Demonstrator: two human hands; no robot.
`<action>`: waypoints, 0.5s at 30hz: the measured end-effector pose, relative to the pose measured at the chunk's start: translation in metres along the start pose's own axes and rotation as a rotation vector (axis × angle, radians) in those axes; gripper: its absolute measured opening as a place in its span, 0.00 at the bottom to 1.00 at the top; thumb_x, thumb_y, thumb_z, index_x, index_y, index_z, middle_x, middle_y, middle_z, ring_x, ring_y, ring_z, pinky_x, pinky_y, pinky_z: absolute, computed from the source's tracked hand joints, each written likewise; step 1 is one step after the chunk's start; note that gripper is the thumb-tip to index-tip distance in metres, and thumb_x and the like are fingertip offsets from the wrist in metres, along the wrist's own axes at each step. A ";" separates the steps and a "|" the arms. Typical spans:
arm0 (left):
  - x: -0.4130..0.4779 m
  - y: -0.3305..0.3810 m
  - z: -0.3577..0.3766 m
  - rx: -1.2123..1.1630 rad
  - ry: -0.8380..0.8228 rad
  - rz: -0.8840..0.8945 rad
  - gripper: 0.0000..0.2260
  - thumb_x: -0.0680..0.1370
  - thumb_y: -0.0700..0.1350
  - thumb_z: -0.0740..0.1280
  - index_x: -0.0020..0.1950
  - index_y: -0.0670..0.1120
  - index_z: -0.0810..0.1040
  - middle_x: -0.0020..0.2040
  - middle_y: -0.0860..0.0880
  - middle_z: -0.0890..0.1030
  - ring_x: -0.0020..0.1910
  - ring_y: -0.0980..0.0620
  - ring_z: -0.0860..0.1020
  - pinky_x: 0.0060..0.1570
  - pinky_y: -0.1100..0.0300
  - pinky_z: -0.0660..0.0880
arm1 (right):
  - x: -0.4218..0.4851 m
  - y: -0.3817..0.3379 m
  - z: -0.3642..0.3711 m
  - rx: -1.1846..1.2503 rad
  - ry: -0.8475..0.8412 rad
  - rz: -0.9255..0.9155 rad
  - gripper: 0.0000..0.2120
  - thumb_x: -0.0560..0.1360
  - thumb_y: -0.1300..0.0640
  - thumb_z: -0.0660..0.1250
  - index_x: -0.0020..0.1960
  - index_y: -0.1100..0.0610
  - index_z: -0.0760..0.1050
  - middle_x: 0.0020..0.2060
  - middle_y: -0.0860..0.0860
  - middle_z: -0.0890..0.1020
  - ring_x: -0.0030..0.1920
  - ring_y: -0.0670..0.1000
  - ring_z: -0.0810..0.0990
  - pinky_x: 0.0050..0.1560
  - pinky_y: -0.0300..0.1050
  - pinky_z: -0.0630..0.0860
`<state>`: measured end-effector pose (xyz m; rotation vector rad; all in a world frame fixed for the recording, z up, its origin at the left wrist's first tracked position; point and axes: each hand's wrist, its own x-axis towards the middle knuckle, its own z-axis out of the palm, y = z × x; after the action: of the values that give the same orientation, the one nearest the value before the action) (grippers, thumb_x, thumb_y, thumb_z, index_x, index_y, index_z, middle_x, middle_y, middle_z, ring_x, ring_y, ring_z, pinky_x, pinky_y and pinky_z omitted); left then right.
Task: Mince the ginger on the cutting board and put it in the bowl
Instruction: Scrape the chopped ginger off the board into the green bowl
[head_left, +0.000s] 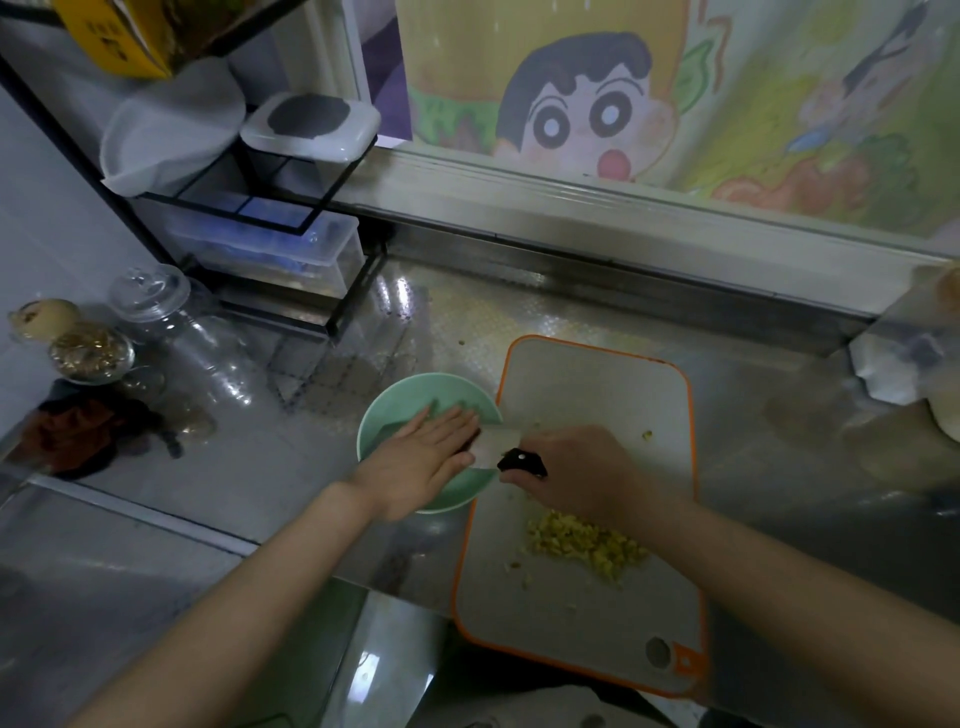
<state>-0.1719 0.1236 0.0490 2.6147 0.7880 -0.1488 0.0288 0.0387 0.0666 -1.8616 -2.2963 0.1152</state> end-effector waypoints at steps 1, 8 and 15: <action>-0.002 -0.001 -0.001 -0.001 0.025 -0.017 0.49 0.63 0.71 0.20 0.76 0.47 0.47 0.77 0.51 0.49 0.71 0.61 0.39 0.67 0.67 0.28 | -0.001 0.001 0.000 0.003 0.006 0.003 0.21 0.71 0.37 0.61 0.38 0.55 0.78 0.34 0.52 0.83 0.34 0.56 0.81 0.31 0.40 0.68; -0.006 0.027 -0.002 -0.091 0.058 0.185 0.32 0.76 0.63 0.36 0.76 0.48 0.49 0.76 0.54 0.51 0.75 0.59 0.46 0.73 0.61 0.37 | 0.000 0.002 -0.013 -0.021 -0.003 -0.005 0.18 0.73 0.39 0.63 0.53 0.49 0.79 0.42 0.50 0.85 0.43 0.53 0.83 0.38 0.42 0.75; -0.010 0.007 0.017 -0.036 0.066 0.073 0.41 0.70 0.68 0.27 0.76 0.46 0.47 0.76 0.50 0.49 0.74 0.57 0.43 0.69 0.67 0.32 | -0.008 0.008 -0.003 -0.047 0.009 0.011 0.17 0.68 0.38 0.62 0.38 0.51 0.80 0.30 0.49 0.82 0.29 0.53 0.81 0.26 0.38 0.66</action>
<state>-0.1761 0.1061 0.0383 2.6216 0.7100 -0.0271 0.0385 0.0324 0.0678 -1.8934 -2.3021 0.0544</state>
